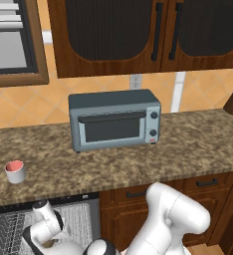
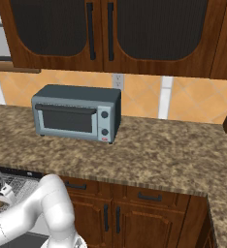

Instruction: Pick up the cup and bowl from the counter, place them in the dishwasher, and close the dishwasher door.

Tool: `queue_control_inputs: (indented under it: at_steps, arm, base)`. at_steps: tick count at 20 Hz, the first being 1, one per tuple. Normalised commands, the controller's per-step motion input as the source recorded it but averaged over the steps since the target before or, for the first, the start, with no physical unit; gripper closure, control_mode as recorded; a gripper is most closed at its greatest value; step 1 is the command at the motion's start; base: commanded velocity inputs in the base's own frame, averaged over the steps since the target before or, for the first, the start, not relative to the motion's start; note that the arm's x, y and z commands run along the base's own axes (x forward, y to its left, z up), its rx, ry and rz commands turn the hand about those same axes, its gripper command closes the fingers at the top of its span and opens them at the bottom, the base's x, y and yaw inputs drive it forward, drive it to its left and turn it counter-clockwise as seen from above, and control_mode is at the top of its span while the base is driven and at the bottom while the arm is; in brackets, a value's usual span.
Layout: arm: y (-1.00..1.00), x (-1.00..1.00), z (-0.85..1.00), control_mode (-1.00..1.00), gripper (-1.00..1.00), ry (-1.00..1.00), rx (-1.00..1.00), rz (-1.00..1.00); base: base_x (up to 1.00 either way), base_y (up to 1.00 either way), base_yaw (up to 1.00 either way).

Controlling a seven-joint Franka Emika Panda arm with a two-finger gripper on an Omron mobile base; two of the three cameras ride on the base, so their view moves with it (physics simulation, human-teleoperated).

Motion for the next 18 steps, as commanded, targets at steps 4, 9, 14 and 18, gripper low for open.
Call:
queue_control_inputs:
  at_steps: [4, 9, 14, 18]
  arm:
    - [0.14, 0.0, 0.21, -1.0, -1.0, 0.0, -0.06, 0.0]
    - [0.21, -0.11, 0.45, -1.0, -1.0, -0.04, -0.04, 0.0]
    - [0.21, -0.16, 0.9, -1.0, -1.0, -0.1, -0.01, 0.0]
    - [0.24, -0.28, 0.96, -1.0, -1.0, -0.12, 0.0, 0.02]
  base:
    - [0.0, 0.0, 0.0]
    - [0.0, 0.0, 0.0]
    - [0.0, 0.0, 0.0]
    - [0.0, 0.0, 0.0]
